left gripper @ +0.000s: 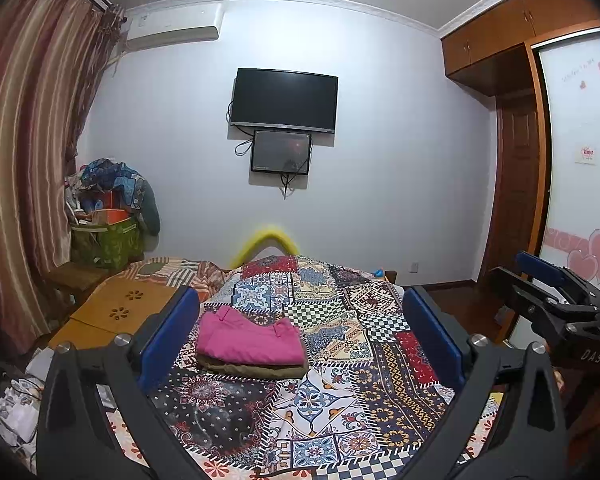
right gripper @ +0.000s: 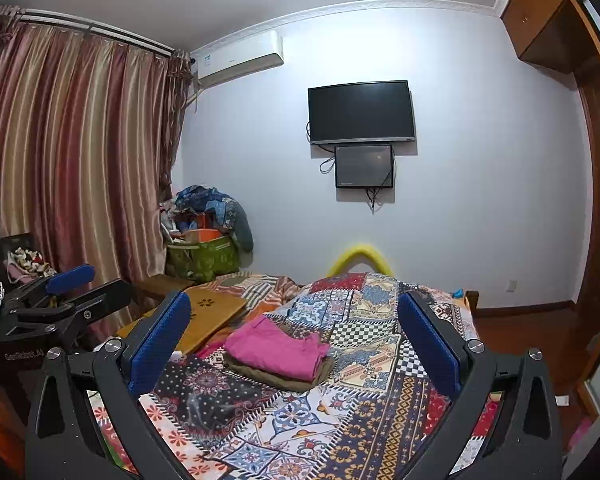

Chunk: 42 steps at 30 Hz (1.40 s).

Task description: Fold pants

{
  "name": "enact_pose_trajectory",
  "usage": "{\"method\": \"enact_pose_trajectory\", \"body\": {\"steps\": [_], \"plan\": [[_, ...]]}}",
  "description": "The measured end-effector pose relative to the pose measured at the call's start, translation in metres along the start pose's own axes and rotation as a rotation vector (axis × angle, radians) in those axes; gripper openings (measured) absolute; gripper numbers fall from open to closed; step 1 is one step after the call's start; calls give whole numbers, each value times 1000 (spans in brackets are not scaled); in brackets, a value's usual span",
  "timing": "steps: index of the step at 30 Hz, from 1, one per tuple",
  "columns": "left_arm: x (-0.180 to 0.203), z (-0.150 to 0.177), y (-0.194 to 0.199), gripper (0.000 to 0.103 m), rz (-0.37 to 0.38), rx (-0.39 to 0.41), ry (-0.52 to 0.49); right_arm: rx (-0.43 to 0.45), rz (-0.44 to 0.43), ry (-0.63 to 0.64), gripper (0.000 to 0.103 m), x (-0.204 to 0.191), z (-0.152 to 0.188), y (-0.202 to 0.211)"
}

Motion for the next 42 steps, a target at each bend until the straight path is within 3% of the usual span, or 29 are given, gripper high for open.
{"method": "enact_pose_trajectory", "body": {"steps": [42], "plan": [[-2, -3, 0, 103, 41, -5, -5, -1, -7, -20, 103, 5, -2, 5]]}}
Point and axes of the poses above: each gripper's, at about its wrist camera, not at the fingertips, and y roughly against the way its jaws point, x to its right, z to its underside, the point moved 1 cm from there along -y, roughly the way its jaws point, and after that the axes turned 12 degrees about -x, right-handed, at the moved point
